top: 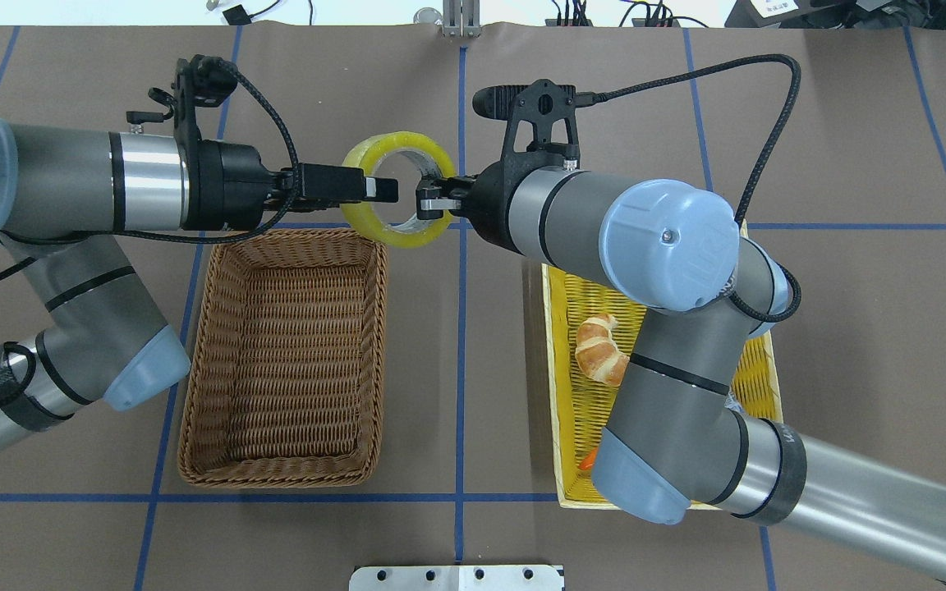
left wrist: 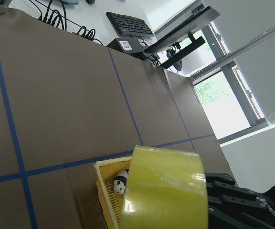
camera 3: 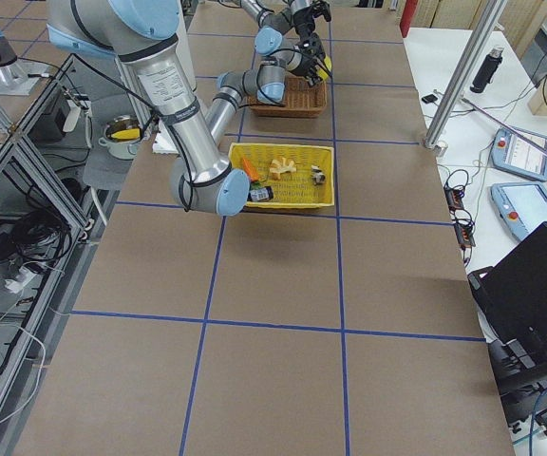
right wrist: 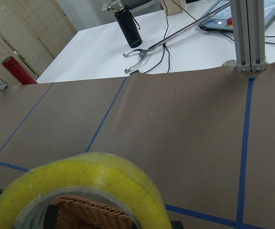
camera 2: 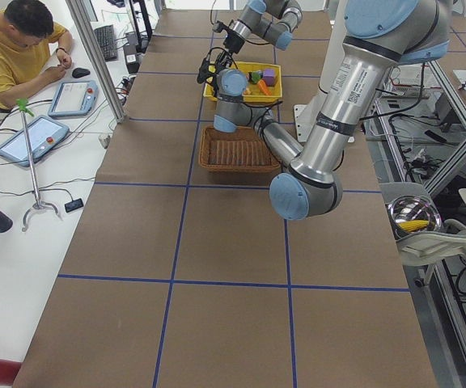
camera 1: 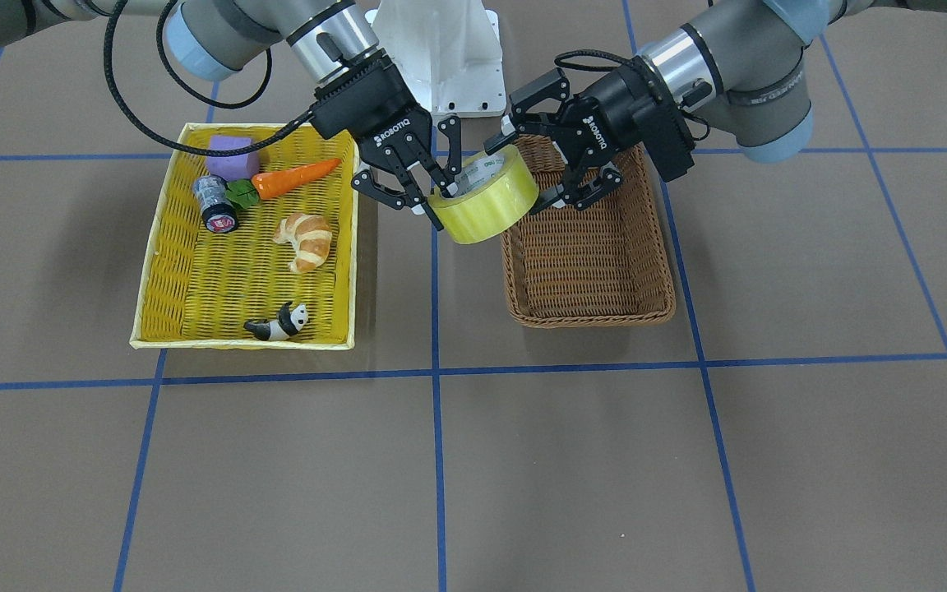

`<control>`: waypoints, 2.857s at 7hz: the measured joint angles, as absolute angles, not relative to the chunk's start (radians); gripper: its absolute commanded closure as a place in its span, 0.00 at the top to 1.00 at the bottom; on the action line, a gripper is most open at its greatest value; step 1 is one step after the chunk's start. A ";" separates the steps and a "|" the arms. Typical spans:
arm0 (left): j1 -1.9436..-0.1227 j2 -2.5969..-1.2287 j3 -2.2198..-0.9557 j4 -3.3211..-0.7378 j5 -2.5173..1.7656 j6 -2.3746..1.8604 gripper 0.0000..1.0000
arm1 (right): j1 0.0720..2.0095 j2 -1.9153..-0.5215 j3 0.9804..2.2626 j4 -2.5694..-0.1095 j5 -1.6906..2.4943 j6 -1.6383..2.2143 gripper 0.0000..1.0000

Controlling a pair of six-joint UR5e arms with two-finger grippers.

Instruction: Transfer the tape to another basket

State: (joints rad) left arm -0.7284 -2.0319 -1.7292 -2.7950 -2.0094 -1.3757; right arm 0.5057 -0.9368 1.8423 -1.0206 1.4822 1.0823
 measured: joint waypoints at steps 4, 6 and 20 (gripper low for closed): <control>-0.731 -2.030 -1.732 -2.796 -2.010 -1.368 0.00 | 0.493 -0.981 1.904 -1.015 1.528 1.083 1.00; -0.735 -2.022 -1.731 -2.797 -1.998 -1.374 0.00 | 0.582 -1.023 1.957 -1.039 1.741 1.086 1.00; -0.581 -1.770 -1.610 -3.008 -1.760 -1.797 0.00 | 1.534 -1.555 1.739 -1.469 2.355 -0.005 1.00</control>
